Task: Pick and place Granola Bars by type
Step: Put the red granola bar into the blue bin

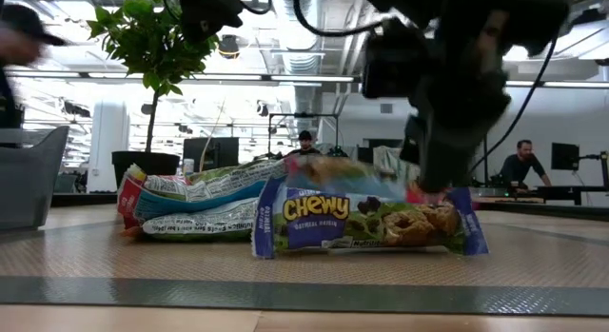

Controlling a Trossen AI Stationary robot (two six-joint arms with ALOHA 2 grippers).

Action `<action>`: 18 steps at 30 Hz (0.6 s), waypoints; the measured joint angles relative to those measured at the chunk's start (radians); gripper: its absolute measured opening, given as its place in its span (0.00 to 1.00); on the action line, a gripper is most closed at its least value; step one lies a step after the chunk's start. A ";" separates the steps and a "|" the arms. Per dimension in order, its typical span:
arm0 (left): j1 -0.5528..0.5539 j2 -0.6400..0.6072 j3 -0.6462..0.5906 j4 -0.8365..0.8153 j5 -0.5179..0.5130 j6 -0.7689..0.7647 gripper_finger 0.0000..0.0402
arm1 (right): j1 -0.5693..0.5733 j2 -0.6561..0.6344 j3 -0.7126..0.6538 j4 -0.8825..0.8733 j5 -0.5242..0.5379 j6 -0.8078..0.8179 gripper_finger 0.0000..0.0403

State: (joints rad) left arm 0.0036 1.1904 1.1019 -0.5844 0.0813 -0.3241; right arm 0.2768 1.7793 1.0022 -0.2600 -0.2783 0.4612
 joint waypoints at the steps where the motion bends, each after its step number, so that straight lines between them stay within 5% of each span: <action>1: 0.000 0.000 0.000 0.001 -0.001 0.000 0.19 | -0.004 -0.014 0.006 -0.027 0.000 -0.009 0.00; 7: 0.000 0.000 0.000 0.018 -0.002 0.008 0.19 | -0.040 -0.085 0.061 -0.138 -0.065 -0.046 0.00; 18: 0.000 0.000 0.000 0.031 -0.004 0.052 0.19 | -0.076 -0.297 0.104 -0.551 -0.410 -0.072 0.00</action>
State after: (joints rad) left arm 0.0035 1.1908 1.1019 -0.5530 0.0776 -0.2724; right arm 0.2012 1.4825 1.1065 -0.8113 -0.6878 0.3893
